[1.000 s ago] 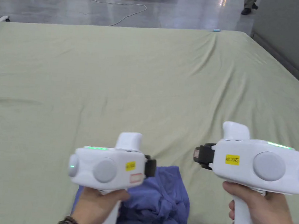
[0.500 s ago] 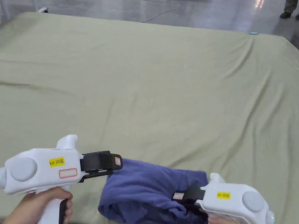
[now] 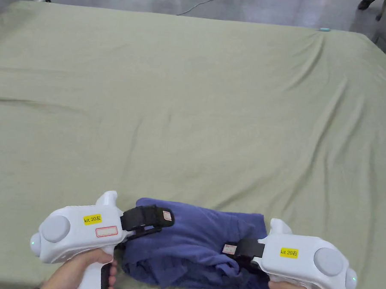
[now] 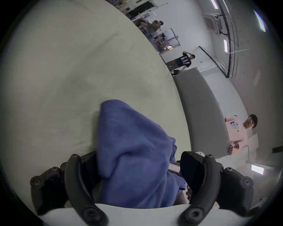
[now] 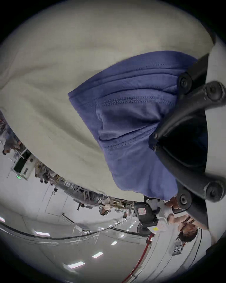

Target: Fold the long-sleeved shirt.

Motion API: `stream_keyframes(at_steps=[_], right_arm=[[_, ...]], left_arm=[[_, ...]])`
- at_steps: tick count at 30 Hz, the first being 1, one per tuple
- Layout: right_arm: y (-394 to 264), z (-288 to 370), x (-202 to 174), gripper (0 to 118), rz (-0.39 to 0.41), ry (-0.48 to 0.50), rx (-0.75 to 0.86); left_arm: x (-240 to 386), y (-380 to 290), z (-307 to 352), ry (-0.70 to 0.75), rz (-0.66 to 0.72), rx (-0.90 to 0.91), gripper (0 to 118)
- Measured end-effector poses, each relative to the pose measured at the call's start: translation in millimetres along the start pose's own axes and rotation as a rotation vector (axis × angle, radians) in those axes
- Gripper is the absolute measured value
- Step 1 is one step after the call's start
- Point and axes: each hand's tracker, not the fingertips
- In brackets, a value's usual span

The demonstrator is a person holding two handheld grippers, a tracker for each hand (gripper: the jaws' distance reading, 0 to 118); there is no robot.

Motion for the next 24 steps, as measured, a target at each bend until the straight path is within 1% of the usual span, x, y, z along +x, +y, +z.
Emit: stream_keyframes(at_steps=[2, 3, 4, 5, 6, 8, 10, 12, 13, 14, 15, 16, 18, 19, 20, 23, 24], right_arm=[[0, -1, 0, 0, -0.003, 0.0, -0.002], [0, -1, 0, 0, -0.004, 0.002, -0.001], [0, 0, 1, 0, -0.006, 0.005, 0.0], [0, 0, 2, 0, -0.011, 0.009, 0.001], [0, 0, 2, 0, -0.015, 0.012, 0.002], [-1, 1, 1, 0, -0.015, 0.011, 0.003], [-1, 1, 1, 0, 0.0, 0.007, 0.006], [-3, 2, -2, 0, 0.013, 0.001, 0.011], [-2, 4, -8, 0, 0.01, -0.019, 0.014], [-2, 8, -17, 0, 0.009, -0.067, 0.017], [-2, 13, -29, 0, 0.036, -0.115, 0.03], [-1, 18, -44, 0, 0.108, -0.151, 0.057], [1, 27, -69, 0, 0.2, -0.164, 0.105], [2, 31, -84, 0, 0.23, -0.172, 0.141], [2, 33, -99, 0, 0.269, -0.206, 0.176], [2, 27, -151, 0, 0.451, -0.33, 0.276], [2, 22, -165, 0, 0.492, -0.351, 0.299]], left_arm=[[1, 1, -6, -0.04, -0.001, -0.02, 101], [2, 1, -9, -0.054, 0.003, -0.03, 84], [4, 0, -12, -0.045, -0.001, -0.029, 53], [8, -4, -15, 0.005, -0.023, -0.041, 19], [11, -7, -21, 0.079, -0.068, -0.069, 18], [20, -9, -17, 0.074, -0.157, -0.048, 18], [30, -8, -9, 0.074, -0.155, -0.044, 18], [39, -7, -3, 0.052, -0.186, -0.029, 17], [43, -6, 0, 0.054, -0.206, -0.015, 17], [47, -5, 1, 0.057, -0.223, -0.014, 17], [51, -6, 3, 0.062, -0.235, -0.005, 17], [53, -5, 5, 0.057, -0.237, 0.005, 16], [58, -2, 8, 0.058, -0.252, 0.014, 16], [60, 0, 11, 0.063, -0.262, 0.024, 15], [60, 3, 15, 0.06, -0.269, 0.027, 15], [57, 18, 43, 0.058, -0.294, 0.062, 15], [53, 24, 56, 0.066, -0.307, 0.082, 15]])
